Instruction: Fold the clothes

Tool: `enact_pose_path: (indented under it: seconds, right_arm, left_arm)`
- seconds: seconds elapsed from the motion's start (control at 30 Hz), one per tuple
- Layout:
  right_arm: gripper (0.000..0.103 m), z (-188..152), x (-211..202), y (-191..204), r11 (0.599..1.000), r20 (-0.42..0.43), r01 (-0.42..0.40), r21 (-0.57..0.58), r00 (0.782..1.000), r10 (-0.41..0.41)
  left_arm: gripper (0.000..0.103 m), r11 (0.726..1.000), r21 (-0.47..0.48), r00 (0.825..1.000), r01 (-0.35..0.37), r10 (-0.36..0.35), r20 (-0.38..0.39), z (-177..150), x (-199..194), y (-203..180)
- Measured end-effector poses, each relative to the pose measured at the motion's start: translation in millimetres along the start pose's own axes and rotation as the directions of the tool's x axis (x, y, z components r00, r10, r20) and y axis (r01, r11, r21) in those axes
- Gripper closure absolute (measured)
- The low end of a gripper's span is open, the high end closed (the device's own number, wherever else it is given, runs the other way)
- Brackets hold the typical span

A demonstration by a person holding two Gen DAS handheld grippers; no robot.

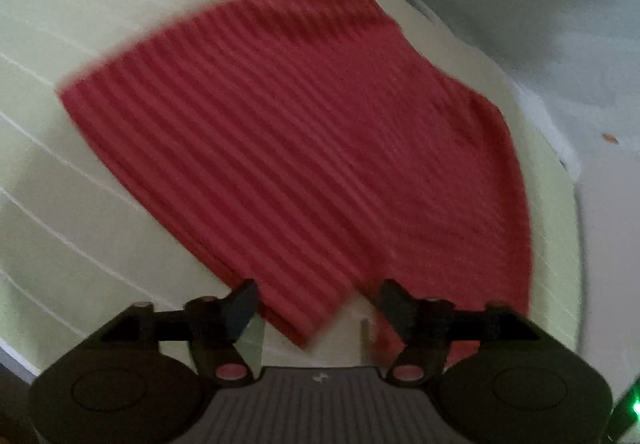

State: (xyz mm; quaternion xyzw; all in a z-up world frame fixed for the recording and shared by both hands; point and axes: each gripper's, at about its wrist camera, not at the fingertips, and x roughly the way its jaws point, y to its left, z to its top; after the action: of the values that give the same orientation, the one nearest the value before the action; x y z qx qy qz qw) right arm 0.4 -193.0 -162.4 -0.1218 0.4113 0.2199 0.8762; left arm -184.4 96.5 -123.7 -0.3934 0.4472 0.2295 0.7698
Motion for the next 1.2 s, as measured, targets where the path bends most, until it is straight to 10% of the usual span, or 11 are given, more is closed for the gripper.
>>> enact_pose_path:
  seconds: [0.27, 0.6, 0.9, 0.97, 1.1, 1.2]
  right_arm:
    - [0.001, 6, 17, 54, 0.999, -0.128, 0.028, 0.016, 0.992, -0.025]
    - [0.000, 4, 28, 89, 0.989, -0.227, 0.139, 0.054, 0.966, -0.124]
    - [0.000, 4, 33, 100, 0.975, -0.272, 0.209, 0.070, 0.945, -0.183]
    - [0.000, 5, 33, 101, 0.976, -0.274, 0.208, 0.071, 0.945, -0.181]
    - [0.000, 6, 33, 98, 0.978, -0.272, 0.196, 0.067, 0.947, -0.171]
    - [0.000, 7, 32, 90, 0.978, -0.261, 0.200, 0.060, 0.949, -0.178]
  left_arm:
    - [0.014, 0.934, 0.129, 0.940, -0.333, 0.317, 0.129, 53, -3, 67]
    - [0.007, 0.963, 0.116, 0.969, -0.242, 0.236, 0.069, 111, 41, 103]
    - [0.007, 0.894, 0.351, 0.960, -0.280, 0.264, 0.094, 106, 58, 87]
    - [0.021, 0.886, 0.367, 0.959, -0.283, 0.251, 0.135, 101, 53, 86]
    - [0.100, 0.895, 0.347, 0.958, -0.280, 0.238, 0.160, 103, 45, 83]
    - [0.102, 0.934, 0.258, 0.964, -0.246, 0.208, 0.167, 107, 36, 80]
